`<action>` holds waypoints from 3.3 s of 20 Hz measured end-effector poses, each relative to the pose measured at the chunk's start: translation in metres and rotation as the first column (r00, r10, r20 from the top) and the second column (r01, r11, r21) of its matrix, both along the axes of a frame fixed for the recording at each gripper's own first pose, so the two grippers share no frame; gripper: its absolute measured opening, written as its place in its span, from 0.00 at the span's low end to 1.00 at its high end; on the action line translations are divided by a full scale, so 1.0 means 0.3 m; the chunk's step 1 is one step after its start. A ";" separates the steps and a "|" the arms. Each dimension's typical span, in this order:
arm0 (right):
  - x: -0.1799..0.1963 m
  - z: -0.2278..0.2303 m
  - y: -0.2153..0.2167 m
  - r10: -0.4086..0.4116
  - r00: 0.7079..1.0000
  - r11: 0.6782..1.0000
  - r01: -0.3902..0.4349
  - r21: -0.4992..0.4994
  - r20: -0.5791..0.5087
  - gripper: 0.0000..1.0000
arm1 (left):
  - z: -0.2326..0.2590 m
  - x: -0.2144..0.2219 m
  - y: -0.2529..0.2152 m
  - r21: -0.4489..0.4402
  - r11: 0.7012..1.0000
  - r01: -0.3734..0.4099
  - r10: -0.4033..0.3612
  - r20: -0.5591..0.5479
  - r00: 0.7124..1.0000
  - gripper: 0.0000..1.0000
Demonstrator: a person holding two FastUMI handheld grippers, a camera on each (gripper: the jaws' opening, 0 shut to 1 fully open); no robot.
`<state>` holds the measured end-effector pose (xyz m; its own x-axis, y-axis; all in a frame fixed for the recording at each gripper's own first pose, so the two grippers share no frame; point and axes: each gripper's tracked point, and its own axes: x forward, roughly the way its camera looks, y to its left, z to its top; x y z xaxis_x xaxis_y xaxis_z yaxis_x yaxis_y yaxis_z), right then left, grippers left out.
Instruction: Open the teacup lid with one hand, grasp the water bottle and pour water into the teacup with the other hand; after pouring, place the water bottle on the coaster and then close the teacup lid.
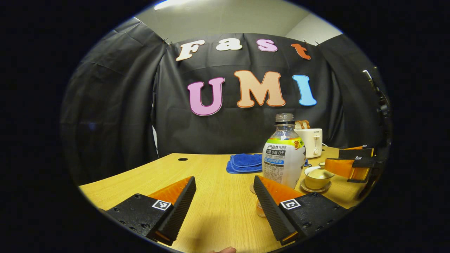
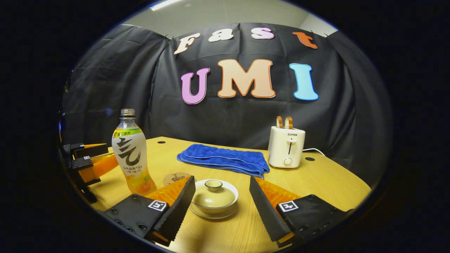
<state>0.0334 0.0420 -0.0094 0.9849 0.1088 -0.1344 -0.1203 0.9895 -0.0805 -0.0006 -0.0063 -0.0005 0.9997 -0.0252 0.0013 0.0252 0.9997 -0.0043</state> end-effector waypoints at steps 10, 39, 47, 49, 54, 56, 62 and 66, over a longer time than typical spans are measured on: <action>0.074 -0.058 0.043 0.006 0.998 0.998 -0.010 -0.059 -0.063 0.84 | 0.000 0.000 -0.004 0.000 1.000 0.008 -0.008 0.000 1.000 0.96; 0.009 0.076 -0.010 0.036 0.999 0.989 -0.037 0.143 0.010 0.28 | 0.000 -0.106 -0.100 -0.006 0.992 0.129 -0.129 -0.004 0.992 0.96; -0.062 0.126 -0.066 0.034 0.999 0.985 -0.041 0.168 0.042 0.28 | -0.012 -0.105 -0.198 -0.014 0.977 0.212 -0.213 -0.036 0.976 0.96; -0.078 0.143 -0.081 0.032 0.998 0.985 -0.041 0.169 0.054 0.28 | -0.026 -0.096 -0.232 -0.012 0.969 0.245 -0.246 -0.060 0.967 0.97; -0.110 0.186 -0.128 0.018 0.996 0.982 -0.034 0.184 0.088 0.28 | -0.036 -0.050 -0.257 -0.018 0.966 0.259 -0.259 -0.086 0.962 0.97; -0.123 0.220 -0.136 0.021 0.994 0.981 -0.042 0.191 0.109 0.28 | -0.043 -0.029 -0.270 -0.014 0.964 0.264 -0.265 -0.099 0.959 0.96; -0.147 0.234 -0.164 0.023 0.993 0.988 -0.040 0.148 0.116 0.28 | -0.056 0.018 -0.289 -0.014 0.963 0.271 -0.271 -0.120 0.955 0.95; -0.151 0.244 -0.189 0.017 0.993 0.986 -0.035 0.160 0.116 0.28 | -0.069 0.040 -0.306 -0.007 0.960 0.280 -0.279 -0.139 0.950 0.78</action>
<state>-0.0119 -0.0146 0.0639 0.9893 0.1456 0.0000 -0.1453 0.9872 0.0658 0.0115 -0.0981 -0.0213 0.9431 -0.3028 -0.1372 0.3037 0.9527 -0.0147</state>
